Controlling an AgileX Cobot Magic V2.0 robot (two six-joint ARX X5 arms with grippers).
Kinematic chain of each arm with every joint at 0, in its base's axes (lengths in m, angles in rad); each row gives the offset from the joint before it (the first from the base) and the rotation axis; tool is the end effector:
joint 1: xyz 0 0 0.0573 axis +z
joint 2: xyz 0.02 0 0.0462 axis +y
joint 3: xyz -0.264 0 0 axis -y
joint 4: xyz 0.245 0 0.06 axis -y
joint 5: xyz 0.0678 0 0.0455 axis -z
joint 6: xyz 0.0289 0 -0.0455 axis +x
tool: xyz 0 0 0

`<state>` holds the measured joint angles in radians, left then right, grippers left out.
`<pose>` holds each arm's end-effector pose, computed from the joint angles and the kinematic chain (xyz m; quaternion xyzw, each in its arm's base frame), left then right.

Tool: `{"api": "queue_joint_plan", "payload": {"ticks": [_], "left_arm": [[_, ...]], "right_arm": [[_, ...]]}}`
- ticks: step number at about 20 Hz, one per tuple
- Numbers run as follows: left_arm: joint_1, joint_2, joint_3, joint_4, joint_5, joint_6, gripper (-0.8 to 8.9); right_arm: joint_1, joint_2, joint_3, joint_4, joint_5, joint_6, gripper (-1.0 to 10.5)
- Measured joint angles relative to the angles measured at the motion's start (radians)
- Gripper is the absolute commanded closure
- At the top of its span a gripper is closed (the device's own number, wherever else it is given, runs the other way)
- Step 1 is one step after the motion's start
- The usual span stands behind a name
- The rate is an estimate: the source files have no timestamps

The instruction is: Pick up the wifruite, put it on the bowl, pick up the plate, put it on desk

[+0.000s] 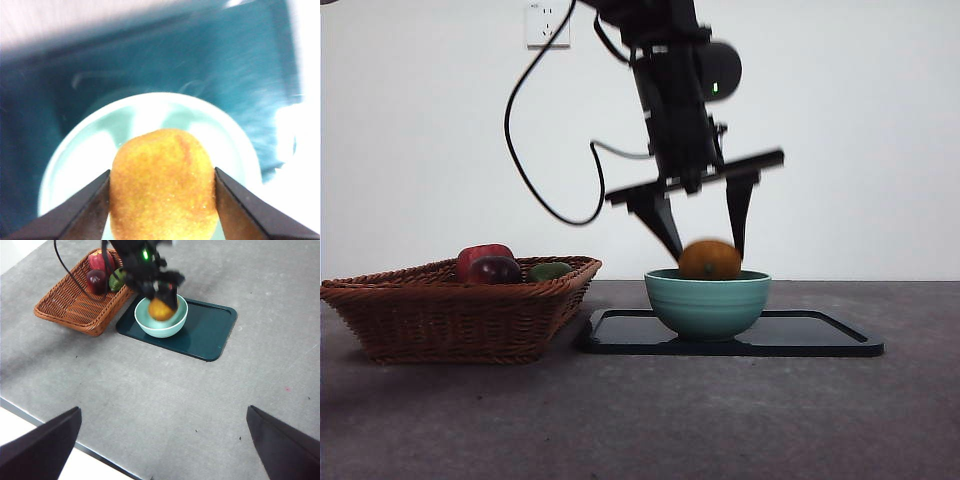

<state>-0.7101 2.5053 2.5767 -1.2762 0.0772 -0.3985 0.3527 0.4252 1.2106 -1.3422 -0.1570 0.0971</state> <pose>0.3830 -0.3322 0.2475 0.0222 0.5904 -0.2032 0.7808 -0.0090 0.0015 0.3772 0.0183 0.2849 0.2288 0.9306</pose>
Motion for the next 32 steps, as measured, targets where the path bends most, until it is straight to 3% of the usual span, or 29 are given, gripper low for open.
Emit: {"api": "queue_joint_plan", "payload": {"ticks": [6,14,19,23,27,32], "left_arm": [[0.0,0.003,0.278,-0.146,-0.022,0.101,5.78],[-0.031,-0.109,0.246,-0.148,-0.005,0.174,5.95],[-0.053,-0.405,-0.103,-0.149,-0.036,0.196,6.04],[-0.035,-0.631,-0.449,-0.149,-0.185,0.195,6.0],[0.063,-0.805,-0.72,-0.149,-0.26,0.159,6.0],[0.199,-0.83,-0.939,-0.127,-0.287,0.144,6.0]], "right_arm": [[0.0,0.0,0.0,0.0,0.0,0.0,3.7],[0.0,0.0,0.0,0.0,0.0,0.004,3.7],[0.0,0.0,0.0,0.0,0.0,0.004,3.7],[0.0,0.0,0.0,0.0,0.0,0.004,3.7],[0.0,0.0,0.0,0.0,0.0,0.004,3.7],[0.0,0.0,0.0,0.0,0.0,0.01,3.7]]}}
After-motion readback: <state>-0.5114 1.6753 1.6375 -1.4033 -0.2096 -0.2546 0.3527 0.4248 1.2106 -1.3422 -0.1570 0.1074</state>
